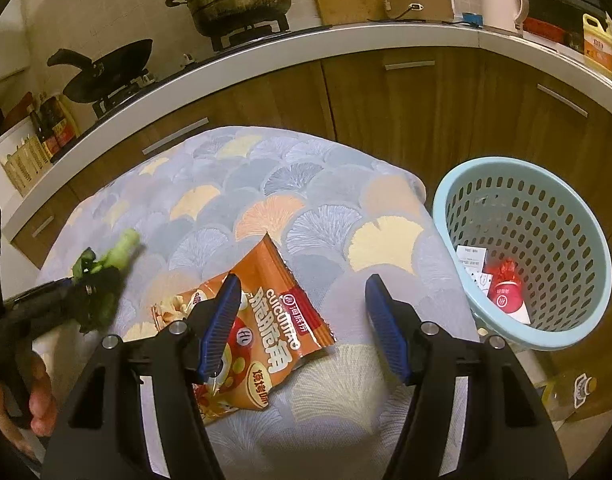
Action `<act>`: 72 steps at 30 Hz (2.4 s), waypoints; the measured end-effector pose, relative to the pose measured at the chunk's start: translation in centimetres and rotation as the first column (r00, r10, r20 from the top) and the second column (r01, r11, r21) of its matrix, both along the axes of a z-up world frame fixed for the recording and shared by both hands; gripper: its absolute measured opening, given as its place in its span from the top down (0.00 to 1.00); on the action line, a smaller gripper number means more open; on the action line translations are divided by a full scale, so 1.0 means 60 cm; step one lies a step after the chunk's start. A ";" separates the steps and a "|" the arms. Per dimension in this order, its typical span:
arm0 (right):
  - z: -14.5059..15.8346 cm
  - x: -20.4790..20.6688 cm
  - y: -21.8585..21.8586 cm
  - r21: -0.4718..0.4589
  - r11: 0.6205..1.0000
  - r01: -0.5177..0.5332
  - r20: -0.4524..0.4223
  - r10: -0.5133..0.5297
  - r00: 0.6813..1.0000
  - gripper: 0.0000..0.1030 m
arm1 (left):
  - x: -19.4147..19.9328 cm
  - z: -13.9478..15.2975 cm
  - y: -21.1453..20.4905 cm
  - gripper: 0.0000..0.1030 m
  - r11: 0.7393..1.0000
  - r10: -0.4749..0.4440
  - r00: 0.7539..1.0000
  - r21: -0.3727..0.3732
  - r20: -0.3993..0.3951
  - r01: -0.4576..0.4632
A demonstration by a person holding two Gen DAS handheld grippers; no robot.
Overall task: Collect trash
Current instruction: 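Grasp the green bok choy with the left tool, then grasp the orange snack bag with the right tool while the left holds the bok choy, then carry the bok choy and bag over the blue basket and release both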
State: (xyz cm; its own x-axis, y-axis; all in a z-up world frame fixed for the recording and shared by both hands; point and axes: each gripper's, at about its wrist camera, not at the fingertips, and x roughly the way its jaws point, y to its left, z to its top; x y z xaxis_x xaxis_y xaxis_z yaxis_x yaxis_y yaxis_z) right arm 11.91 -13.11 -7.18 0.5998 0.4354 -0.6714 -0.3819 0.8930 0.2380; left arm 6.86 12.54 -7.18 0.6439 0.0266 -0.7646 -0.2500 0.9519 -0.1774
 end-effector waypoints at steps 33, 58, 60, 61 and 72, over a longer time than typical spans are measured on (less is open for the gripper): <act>-0.015 -0.001 0.046 -0.061 0.989 -0.136 -0.058 0.132 0.990 0.44 | -0.017 0.013 -0.036 0.77 0.986 -0.031 0.995 0.167 0.095 0.014; 0.087 -0.022 -0.079 -0.047 0.999 -0.012 0.209 0.021 0.978 0.96 | 0.008 0.079 -0.130 0.77 0.983 -0.185 0.958 0.049 0.218 0.178; 0.100 -0.015 -0.109 -0.026 0.999 0.020 0.224 -0.013 0.975 0.96 | 0.022 0.085 -0.148 0.77 0.973 -0.226 0.945 0.002 0.236 0.232; 0.105 -0.012 -0.121 -0.017 0.999 0.032 0.229 -0.027 0.973 0.96 | 0.029 0.087 -0.158 0.77 0.964 -0.253 0.936 -0.021 0.244 0.266; 0.116 0.043 -0.263 0.056 0.981 0.184 0.217 -0.192 0.957 0.96 | 0.128 0.090 -0.304 0.77 0.912 -0.402 0.890 0.004 0.215 0.411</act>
State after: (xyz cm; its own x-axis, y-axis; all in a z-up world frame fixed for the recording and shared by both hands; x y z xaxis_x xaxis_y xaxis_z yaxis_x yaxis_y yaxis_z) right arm 14.47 -28.89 -0.21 0.8042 0.3211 -0.5002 -0.2542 0.9465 0.1990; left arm 14.55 -5.71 -1.81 0.7349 -0.2995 -0.6085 0.2036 0.9532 -0.2234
